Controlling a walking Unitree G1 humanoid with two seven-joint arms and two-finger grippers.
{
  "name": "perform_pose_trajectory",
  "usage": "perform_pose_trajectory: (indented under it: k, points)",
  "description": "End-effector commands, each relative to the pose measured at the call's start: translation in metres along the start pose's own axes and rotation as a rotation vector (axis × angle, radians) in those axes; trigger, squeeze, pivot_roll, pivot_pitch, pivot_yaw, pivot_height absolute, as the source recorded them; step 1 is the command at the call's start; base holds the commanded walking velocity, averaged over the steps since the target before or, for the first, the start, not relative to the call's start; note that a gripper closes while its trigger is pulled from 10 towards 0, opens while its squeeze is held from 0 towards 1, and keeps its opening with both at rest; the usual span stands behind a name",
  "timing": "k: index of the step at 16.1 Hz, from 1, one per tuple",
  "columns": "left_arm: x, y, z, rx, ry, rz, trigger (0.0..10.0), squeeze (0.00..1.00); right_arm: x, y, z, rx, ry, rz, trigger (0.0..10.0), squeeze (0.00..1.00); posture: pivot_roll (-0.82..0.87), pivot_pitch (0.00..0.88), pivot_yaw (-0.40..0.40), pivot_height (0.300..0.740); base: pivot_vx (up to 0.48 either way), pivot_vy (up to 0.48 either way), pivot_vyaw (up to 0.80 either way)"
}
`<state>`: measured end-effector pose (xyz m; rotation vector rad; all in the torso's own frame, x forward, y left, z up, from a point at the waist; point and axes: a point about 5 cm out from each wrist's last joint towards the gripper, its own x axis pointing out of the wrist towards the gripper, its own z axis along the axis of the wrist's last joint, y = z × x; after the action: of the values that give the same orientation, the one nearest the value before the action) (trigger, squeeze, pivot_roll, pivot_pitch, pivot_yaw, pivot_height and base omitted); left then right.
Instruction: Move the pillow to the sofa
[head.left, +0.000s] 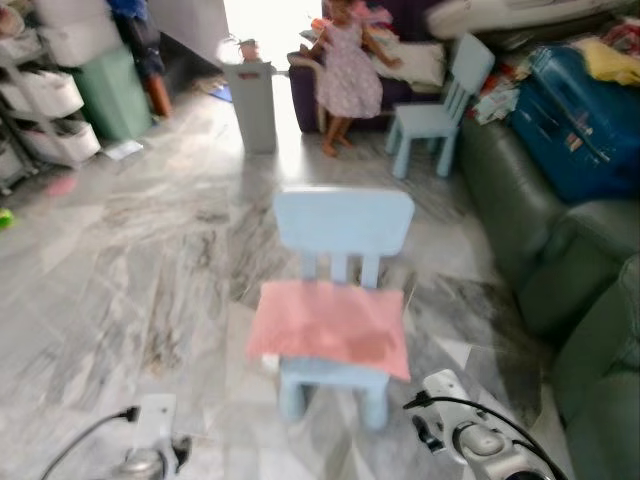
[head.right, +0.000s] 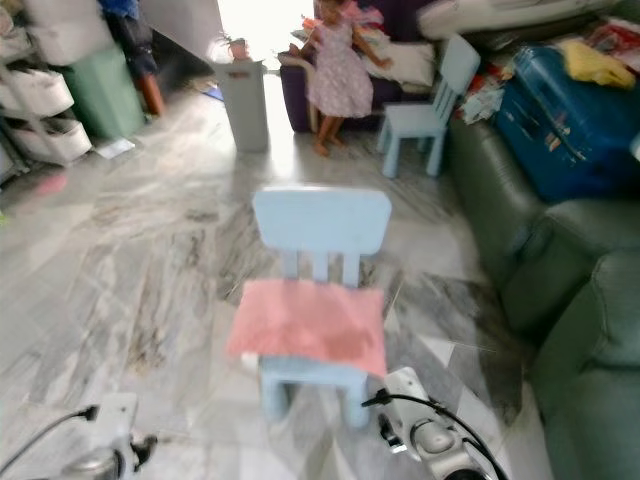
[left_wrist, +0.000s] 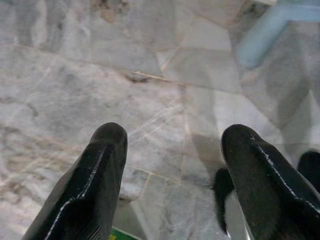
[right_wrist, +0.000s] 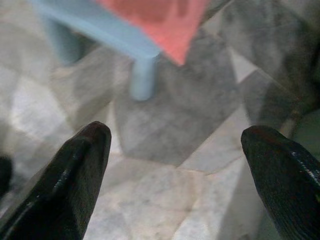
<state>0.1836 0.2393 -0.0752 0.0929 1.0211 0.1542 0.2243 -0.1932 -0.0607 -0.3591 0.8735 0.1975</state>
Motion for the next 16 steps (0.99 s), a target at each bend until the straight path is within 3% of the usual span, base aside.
perform_pose_trajectory:
  k: [1, 9, 16]
  points:
    - [-0.0010, 0.0141, 0.0012, 0.019, 0.003, 0.043, 10.0, 0.00, 0.0021, 0.0071, 0.0100, -0.003, -0.029, 0.013, 10.0, 0.00, -0.06, 0.000, 0.014, 0.740, 0.435, 0.000, 0.00]
    - [-0.0010, 0.0144, 0.0011, 0.031, 0.004, 0.050, 10.0, 0.00, 0.0020, 0.0069, 0.0096, -0.005, -0.029, 0.011, 10.0, 0.00, -0.06, 0.000, 0.012, 0.740, 0.470, 0.000, 0.00]
    - [-0.0010, 0.0125, -0.0006, 0.012, 0.007, 0.046, 10.0, 0.00, 0.0017, 0.0061, 0.0084, -0.024, -0.027, 0.014, 10.0, 0.00, -0.06, 0.000, 0.003, 0.740, 0.000, 0.000, 0.00]
